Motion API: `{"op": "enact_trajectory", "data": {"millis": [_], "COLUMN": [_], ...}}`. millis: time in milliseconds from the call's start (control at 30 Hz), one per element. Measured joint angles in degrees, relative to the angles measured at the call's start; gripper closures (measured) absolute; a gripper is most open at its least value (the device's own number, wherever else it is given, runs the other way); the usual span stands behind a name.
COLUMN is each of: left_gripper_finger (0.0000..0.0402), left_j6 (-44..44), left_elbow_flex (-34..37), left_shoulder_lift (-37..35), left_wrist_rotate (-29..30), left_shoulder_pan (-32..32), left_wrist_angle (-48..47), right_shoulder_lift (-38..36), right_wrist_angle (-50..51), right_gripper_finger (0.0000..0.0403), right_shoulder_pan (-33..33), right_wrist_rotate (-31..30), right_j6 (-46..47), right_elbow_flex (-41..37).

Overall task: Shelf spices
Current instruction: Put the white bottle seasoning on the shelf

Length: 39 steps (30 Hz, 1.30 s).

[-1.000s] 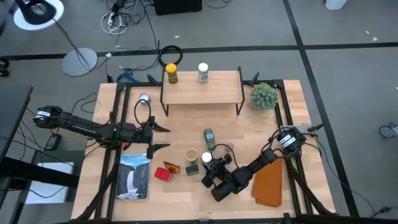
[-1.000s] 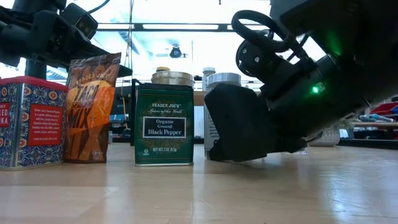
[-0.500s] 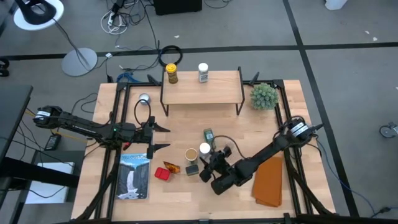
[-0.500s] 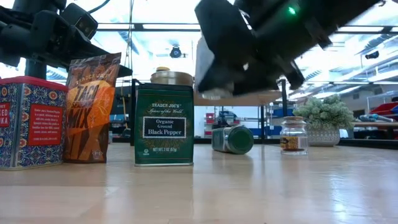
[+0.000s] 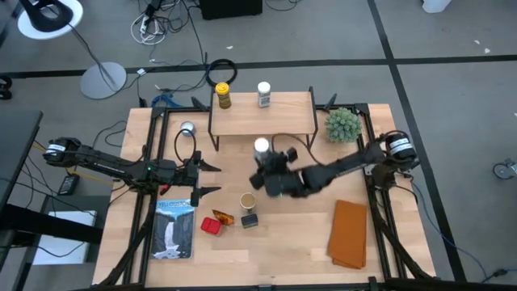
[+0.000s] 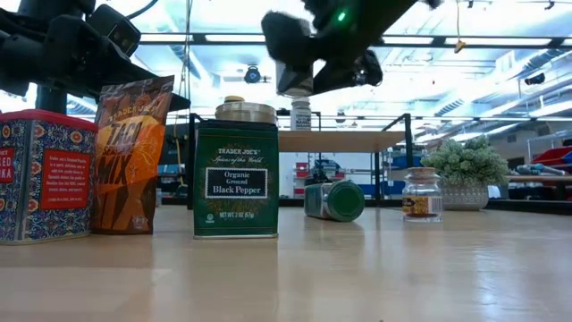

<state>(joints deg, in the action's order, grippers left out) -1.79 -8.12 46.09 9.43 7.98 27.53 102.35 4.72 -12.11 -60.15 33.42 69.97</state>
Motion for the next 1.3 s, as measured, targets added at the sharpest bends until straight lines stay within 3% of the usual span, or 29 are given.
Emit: {"op": "enact_trajectory", "data": {"millis": [133,300,567,1300], "left_gripper_finger": [0.0090,0.0090,0.0090,0.0089], "left_j6": [-0.01,0.00,-0.02,0.00], "left_elbow_flex": [0.00,0.00,0.00,-0.02], "left_shoulder_lift": [0.02,0.00,0.02,0.02], "left_wrist_rotate": [-0.02,-0.02,-0.02,-0.01], "left_shoulder_pan": [0.01,0.01,-0.01,-0.01], "left_wrist_angle": [0.00,0.00,0.00,0.83], "right_shoulder_lift": [-0.03,-0.06,-0.07,2.53], "right_wrist_angle": [-3.90,-5.47,-5.04,-0.34], "right_gripper_finger": [0.0195,0.0198,0.0198,0.0197], "right_shoulder_pan": [5.71,11.86,19.11,22.58], "right_wrist_rotate": [0.14,0.46,9.31,8.01], "right_j6": [-6.35,-6.83,-4.79,-3.50], "right_elbow_flex": [0.00,0.00,0.00,0.09]}}
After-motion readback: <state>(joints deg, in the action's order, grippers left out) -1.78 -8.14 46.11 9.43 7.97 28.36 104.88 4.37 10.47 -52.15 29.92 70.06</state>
